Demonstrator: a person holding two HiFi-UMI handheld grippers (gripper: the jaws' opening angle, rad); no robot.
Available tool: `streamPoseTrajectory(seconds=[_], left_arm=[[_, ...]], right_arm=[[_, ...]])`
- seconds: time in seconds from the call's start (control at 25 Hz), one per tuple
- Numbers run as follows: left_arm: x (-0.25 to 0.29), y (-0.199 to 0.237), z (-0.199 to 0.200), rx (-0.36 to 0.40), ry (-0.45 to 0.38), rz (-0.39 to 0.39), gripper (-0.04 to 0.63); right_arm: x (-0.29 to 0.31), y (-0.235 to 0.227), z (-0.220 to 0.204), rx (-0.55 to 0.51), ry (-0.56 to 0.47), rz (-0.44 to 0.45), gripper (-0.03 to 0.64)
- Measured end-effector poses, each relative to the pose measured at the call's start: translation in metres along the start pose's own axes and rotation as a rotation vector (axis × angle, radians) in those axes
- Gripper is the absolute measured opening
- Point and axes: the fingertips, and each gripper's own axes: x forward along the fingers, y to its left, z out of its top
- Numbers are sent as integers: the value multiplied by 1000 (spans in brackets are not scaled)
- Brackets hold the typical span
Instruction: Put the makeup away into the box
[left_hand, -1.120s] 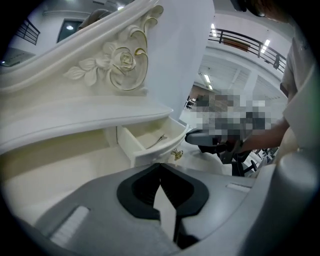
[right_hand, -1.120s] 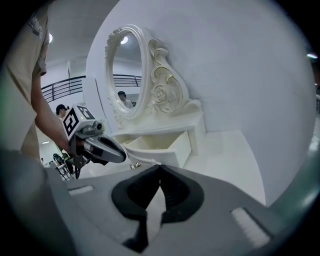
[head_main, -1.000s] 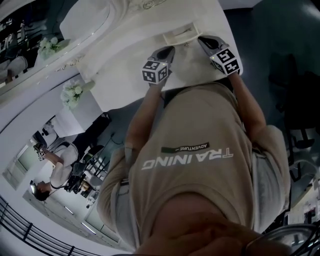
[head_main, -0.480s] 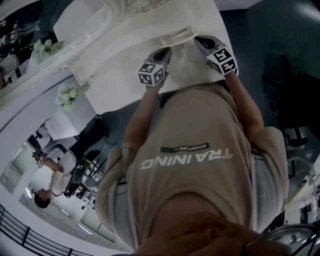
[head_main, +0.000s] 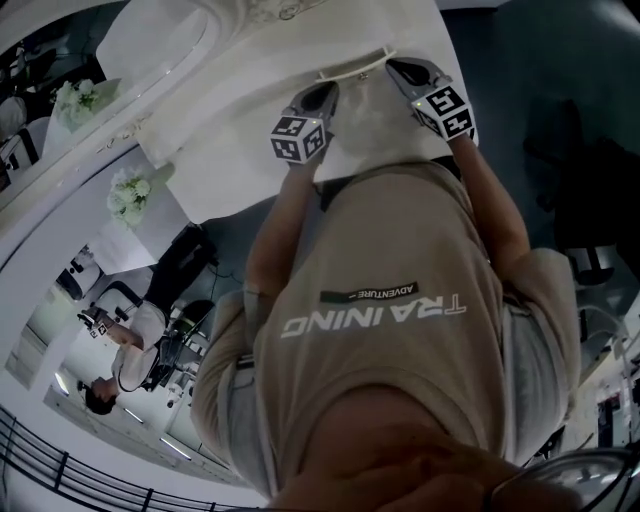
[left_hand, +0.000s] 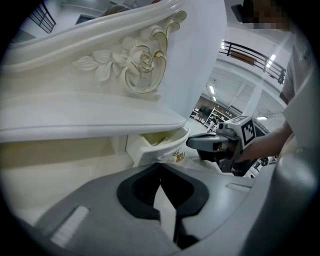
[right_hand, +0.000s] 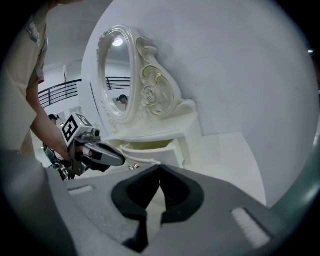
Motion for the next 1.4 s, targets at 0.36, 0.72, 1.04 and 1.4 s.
streamPoseTrajectory(seconds=[0.36,0.72,1.04,1.4], left_arm=[[8,12,15,-34,-29,34,8],[16,22,31,-88,-79,65,8],[19,33,37,-123,-102,77,8],[4,31,33,-111,-140,23,8]], right_arm=[[12,-10,13,-43,9,-10,3],[25,-17,23,-41,16,-6,3],[36,-19,23,-29,28,8,4],[48,5,20,-95,49,-18,3]])
